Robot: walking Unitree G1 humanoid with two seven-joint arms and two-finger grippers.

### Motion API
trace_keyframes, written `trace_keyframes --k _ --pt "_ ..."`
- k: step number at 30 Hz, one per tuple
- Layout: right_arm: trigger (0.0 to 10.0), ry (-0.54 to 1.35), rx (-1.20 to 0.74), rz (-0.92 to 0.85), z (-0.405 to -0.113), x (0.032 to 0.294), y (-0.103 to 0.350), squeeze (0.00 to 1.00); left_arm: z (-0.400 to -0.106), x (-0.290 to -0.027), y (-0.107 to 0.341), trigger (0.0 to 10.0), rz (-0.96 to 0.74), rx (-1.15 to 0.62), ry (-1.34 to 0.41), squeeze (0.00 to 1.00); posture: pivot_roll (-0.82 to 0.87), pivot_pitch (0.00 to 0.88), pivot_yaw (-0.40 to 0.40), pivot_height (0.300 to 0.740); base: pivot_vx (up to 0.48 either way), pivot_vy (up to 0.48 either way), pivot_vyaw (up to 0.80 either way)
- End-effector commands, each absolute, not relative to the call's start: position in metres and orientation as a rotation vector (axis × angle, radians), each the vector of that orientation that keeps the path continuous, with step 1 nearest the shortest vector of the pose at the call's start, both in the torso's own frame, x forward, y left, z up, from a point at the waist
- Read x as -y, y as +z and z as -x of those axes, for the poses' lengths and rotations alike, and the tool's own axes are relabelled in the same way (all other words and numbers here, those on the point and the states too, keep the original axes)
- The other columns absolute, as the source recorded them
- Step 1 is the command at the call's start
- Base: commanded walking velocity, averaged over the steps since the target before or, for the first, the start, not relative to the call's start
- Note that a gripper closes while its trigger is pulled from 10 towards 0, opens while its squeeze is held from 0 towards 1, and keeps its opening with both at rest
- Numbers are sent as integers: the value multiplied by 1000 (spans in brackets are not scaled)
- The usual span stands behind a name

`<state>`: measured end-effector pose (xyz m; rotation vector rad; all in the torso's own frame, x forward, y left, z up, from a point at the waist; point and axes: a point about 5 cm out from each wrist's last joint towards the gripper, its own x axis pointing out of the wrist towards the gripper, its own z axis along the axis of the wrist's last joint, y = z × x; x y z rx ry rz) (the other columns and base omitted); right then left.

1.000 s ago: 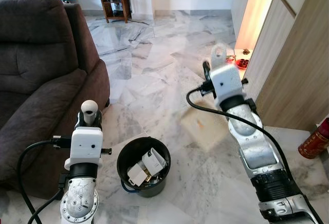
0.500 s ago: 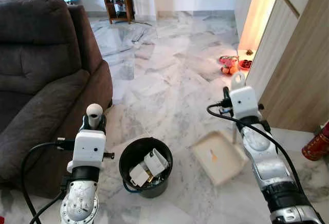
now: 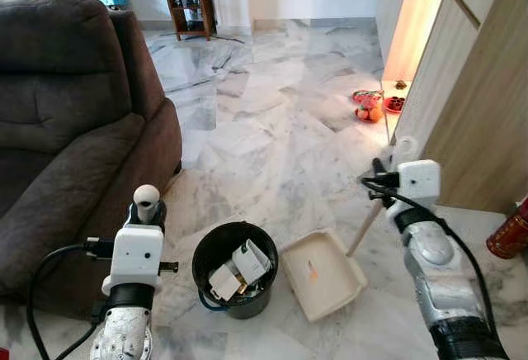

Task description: Sweep floor

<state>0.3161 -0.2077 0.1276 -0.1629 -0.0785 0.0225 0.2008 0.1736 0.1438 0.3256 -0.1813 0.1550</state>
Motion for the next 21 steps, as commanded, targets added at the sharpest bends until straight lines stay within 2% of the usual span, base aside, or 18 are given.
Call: trace_keyframes --k 1,21 --pt "10000 42 139 160 -315 204 140 0 -199 -177 153 10000 -354 231 162 0 -181 38 111 740 0 0 0" --pt "10000 72 154 118 -314 193 139 0 -201 -175 152 10000 -344 244 150 0 -199 0 121 740 0 0 0"
